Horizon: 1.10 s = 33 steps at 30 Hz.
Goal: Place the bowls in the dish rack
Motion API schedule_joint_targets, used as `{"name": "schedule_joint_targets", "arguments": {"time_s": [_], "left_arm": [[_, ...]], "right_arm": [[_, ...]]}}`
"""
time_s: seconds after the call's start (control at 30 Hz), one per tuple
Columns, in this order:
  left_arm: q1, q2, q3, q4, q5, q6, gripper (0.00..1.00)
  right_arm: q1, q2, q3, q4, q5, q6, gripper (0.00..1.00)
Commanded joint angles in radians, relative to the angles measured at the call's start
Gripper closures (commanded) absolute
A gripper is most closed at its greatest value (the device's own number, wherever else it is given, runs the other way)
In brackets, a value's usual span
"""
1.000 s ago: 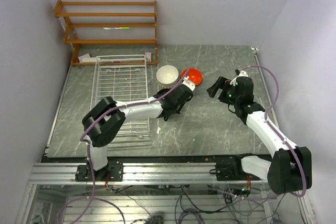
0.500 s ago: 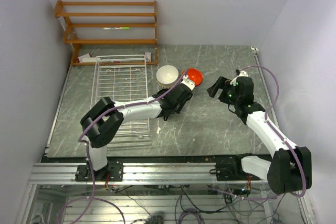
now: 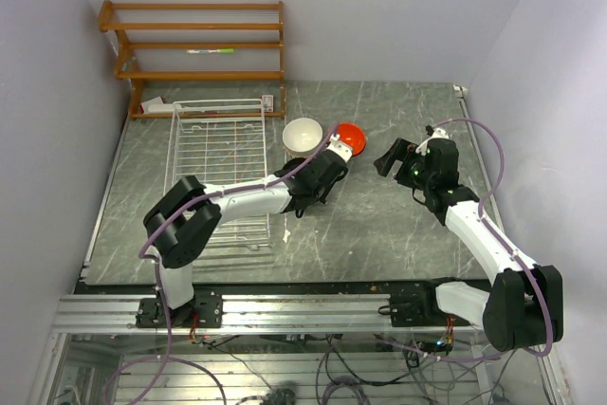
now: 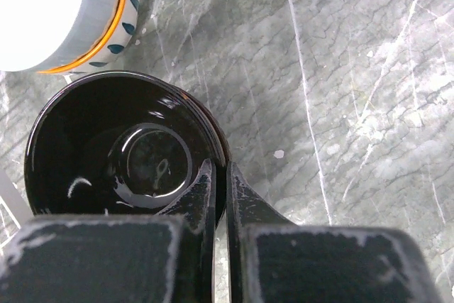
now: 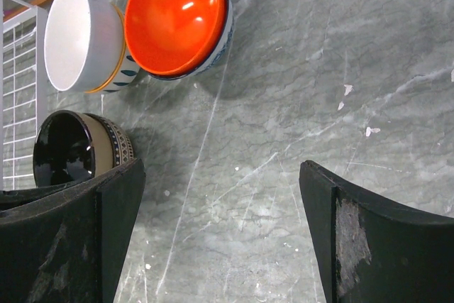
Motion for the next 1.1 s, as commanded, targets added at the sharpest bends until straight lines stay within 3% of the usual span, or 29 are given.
{"name": "schedule_joint_targets", "arguments": {"time_s": [0.0, 0.83, 1.07], "left_arm": [[0.007, -0.038, -0.006, 0.026, 0.006, -0.01, 0.93], [0.012, -0.427, -0.068, 0.047, -0.001, -0.043, 0.93], [0.125, -0.607, -0.176, 0.102, 0.096, -0.13, 0.93]], "right_arm": [[-0.008, 0.003, -0.012, 0.028, -0.01, 0.005, 0.1], [-0.009, -0.014, -0.014, 0.056, -0.072, 0.001, 0.12], [-0.007, -0.027, -0.002, 0.085, -0.172, -0.02, 0.15]]}}
